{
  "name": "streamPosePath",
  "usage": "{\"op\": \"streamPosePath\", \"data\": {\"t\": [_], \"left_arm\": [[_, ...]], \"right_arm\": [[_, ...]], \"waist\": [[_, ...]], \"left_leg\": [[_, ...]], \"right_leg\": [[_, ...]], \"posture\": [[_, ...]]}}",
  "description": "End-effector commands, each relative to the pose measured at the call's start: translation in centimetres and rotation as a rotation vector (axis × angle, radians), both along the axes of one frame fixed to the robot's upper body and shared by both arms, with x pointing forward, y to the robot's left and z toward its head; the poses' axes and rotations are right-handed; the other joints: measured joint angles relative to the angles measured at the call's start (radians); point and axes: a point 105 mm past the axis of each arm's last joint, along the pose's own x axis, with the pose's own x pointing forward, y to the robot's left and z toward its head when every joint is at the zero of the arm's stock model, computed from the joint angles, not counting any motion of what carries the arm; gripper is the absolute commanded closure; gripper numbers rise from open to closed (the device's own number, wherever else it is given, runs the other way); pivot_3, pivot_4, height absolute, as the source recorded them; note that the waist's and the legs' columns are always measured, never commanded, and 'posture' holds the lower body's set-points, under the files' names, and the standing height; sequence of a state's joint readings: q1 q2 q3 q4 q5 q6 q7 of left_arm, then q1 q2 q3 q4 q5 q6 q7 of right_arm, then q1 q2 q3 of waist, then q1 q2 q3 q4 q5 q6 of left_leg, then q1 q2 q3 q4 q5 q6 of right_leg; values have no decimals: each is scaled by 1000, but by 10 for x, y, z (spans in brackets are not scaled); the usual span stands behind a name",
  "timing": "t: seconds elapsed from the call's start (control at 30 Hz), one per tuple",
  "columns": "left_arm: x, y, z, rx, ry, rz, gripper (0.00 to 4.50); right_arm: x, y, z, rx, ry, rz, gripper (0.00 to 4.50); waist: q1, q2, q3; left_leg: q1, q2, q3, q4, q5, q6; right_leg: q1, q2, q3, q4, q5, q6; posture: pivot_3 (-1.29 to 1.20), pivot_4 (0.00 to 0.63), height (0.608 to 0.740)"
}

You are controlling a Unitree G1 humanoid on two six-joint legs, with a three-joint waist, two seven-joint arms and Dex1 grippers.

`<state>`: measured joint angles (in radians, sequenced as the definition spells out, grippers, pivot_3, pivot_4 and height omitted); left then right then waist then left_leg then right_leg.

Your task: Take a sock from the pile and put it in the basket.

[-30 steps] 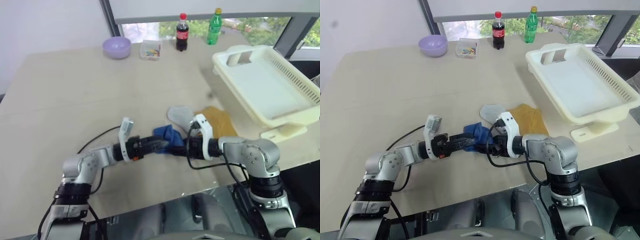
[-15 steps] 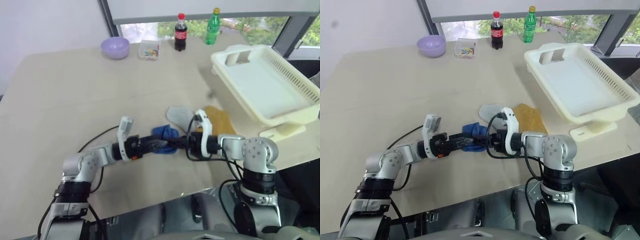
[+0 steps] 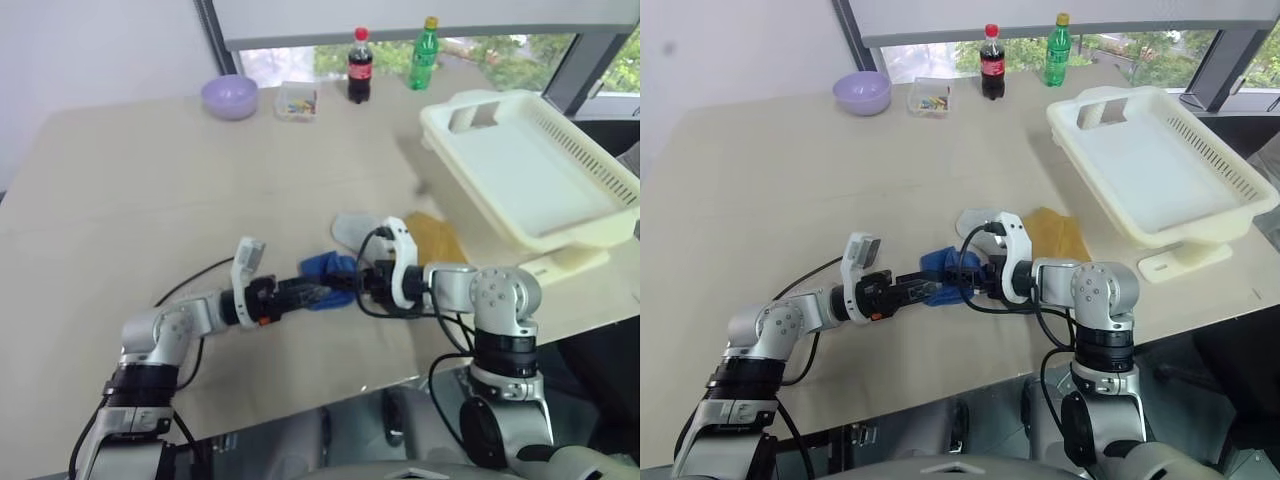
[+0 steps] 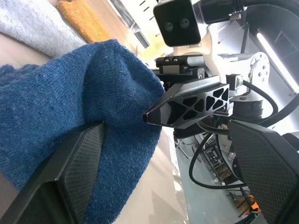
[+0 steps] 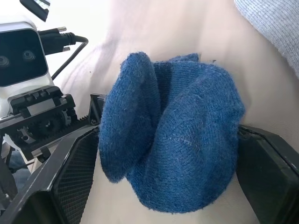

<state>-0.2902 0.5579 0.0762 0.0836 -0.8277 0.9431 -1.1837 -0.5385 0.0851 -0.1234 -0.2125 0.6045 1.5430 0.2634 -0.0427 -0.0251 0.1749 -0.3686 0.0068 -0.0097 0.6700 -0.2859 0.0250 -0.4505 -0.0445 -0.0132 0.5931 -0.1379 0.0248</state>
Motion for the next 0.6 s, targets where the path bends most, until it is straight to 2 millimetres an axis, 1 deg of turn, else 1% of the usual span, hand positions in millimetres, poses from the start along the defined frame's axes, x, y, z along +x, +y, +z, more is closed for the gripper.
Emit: {"op": "streamPosePath", "data": {"t": [0.03,0.27,0.3,0.37,0.4,0.43,0.5,0.53,0.57,0.6], "left_arm": [[1,5,5,-10,-26,15,0],[3,4,7,-9,-34,24,0],[3,3,7,-8,-34,24,0],[2,3,6,-10,-33,25,0],[2,3,6,-10,-33,25,0],[2,3,5,-10,-32,27,0],[2,4,4,-9,-30,29,0],[1,5,3,-9,-29,30,0],[1,5,2,-9,-29,31,0],[1,5,2,-9,-29,32,0]], "right_arm": [[-9,8,-15,-17,66,45,28],[-14,15,-16,3,76,85,28],[-15,16,-15,6,74,92,542],[-16,18,-14,12,73,102,1274],[-16,19,-14,13,72,104,1513],[-15,20,-13,16,68,107,2040],[-15,23,-12,21,63,114,2475],[-14,24,-12,23,62,116,2970],[-14,25,-13,21,65,119,3298],[-14,25,-15,16,68,120,3809]], "waist": [[-1,0,0],[-2,0,-1],[-2,0,0],[-2,0,0],[-2,0,0],[-2,0,0],[-2,0,0],[-2,0,0],[-2,0,0],[-2,0,0]], "left_leg": [[0,0,0,0,0,0],[2,1,0,0,0,0],[2,2,0,0,0,0],[2,2,0,0,0,0],[2,2,0,-1,0,0],[2,2,0,-1,0,0],[1,2,0,-1,0,0],[1,2,0,-1,0,0],[1,2,0,-1,0,0],[1,2,0,-1,0,0]], "right_leg": [[0,0,0,0,0,0],[0,2,1,1,0,0],[0,2,1,1,0,0],[0,3,1,1,0,0],[0,3,1,0,0,0],[0,3,1,0,0,0],[0,3,1,0,0,0],[0,3,2,0,0,0],[0,3,2,0,0,0],[0,3,2,0,0,0]], "posture": [[0,150,732],[0,150,732],[0,150,732],[0,150,732],[0,150,732],[0,150,732],[0,150,732],[0,150,732],[0,150,732],[0,150,732]]}}
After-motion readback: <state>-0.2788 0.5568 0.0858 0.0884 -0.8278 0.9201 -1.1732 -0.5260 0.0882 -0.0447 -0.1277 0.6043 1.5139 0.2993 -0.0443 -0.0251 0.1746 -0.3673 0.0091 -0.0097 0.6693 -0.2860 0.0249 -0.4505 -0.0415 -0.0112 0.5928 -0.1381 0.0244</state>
